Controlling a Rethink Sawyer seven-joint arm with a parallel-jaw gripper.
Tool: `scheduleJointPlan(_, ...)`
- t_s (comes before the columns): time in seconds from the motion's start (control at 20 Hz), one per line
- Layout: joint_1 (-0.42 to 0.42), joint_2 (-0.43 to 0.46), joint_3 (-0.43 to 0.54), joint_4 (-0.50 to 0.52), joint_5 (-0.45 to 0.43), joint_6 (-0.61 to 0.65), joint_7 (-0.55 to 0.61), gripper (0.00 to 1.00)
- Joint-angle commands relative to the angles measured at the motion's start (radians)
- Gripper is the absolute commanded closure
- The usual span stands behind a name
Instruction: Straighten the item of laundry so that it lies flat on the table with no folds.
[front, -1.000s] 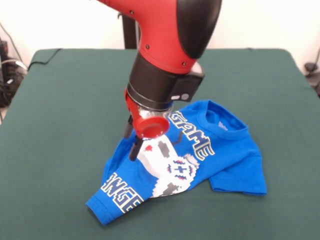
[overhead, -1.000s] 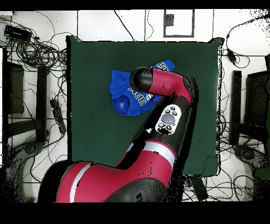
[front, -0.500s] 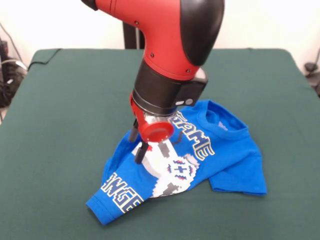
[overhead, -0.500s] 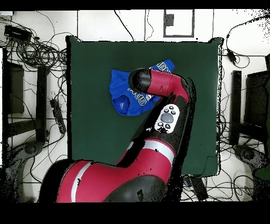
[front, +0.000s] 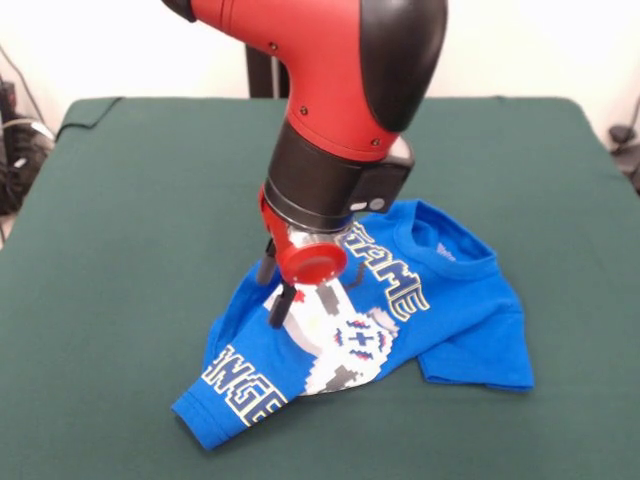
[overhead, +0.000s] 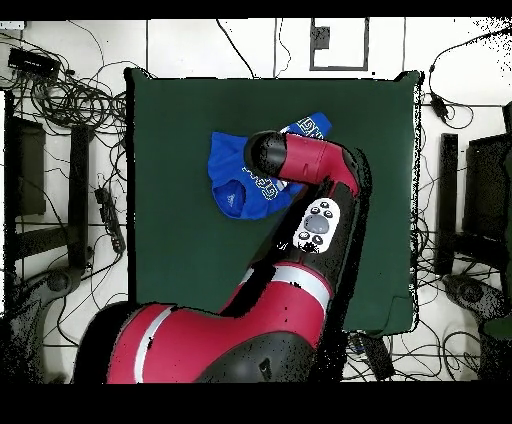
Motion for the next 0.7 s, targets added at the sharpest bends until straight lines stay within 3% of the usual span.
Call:
scheduleJointPlan(0.05,0.048,-0.016,0.09,0.117,-0.066,-0.048,-0.004,0.0)
scheduleJointPlan(0.7,0.047,0.004,0.094,0.156,-0.108,-0.111,0.036,0.0)
